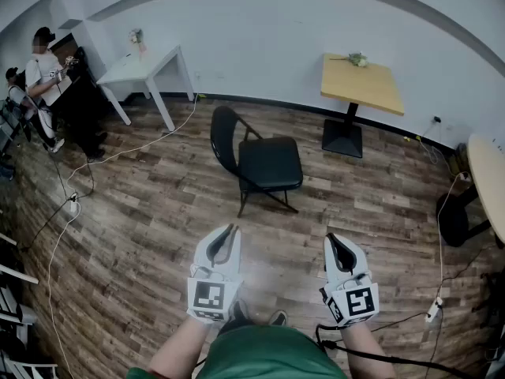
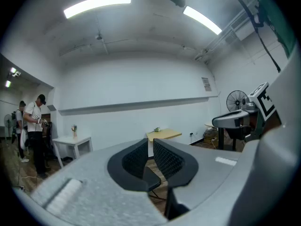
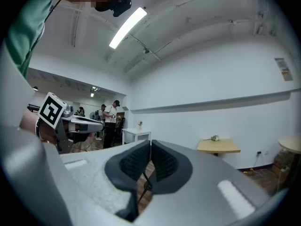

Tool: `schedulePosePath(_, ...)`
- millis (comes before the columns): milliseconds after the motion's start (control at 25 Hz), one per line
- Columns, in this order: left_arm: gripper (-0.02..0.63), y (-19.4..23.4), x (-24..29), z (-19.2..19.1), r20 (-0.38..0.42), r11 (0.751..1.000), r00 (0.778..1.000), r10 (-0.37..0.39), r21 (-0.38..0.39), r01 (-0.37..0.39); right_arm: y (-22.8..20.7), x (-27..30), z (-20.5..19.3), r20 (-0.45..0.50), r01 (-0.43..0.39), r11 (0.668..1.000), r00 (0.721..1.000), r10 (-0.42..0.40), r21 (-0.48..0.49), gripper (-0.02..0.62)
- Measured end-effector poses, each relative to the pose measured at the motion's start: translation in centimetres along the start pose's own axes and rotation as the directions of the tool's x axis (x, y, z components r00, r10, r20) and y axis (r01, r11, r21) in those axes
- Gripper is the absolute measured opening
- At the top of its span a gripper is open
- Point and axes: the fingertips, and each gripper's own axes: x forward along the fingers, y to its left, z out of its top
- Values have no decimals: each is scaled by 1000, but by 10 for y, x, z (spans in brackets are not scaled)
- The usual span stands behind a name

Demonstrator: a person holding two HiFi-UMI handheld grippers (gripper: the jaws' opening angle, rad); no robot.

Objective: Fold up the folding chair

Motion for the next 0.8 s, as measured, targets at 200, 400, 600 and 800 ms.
schedulePosePath(200, 43, -3, -5, 0, 4, 1000, 1000, -5, 12, 5, 1, -3, -1, 3, 3, 1000, 1000, -3, -3, 9)
schedulePosePath(400, 43, 6, -9, -5, -11, 1000, 1000, 17, 9, -17, 2, -1, -7, -12, 1, 1000, 1000, -1, 12, 8)
schedulePosePath(600, 43, 20, 0, -20, 5, 1000, 1000, 2, -23, -2, -17, 10, -22, -32, 46, 996, 999, -44, 71, 8)
schedulePosePath(800, 43, 53, 42, -32, 1, 999, 1000, -4, -53, 4, -38, 44, -30, -71, 89, 995, 994, -85, 53, 8)
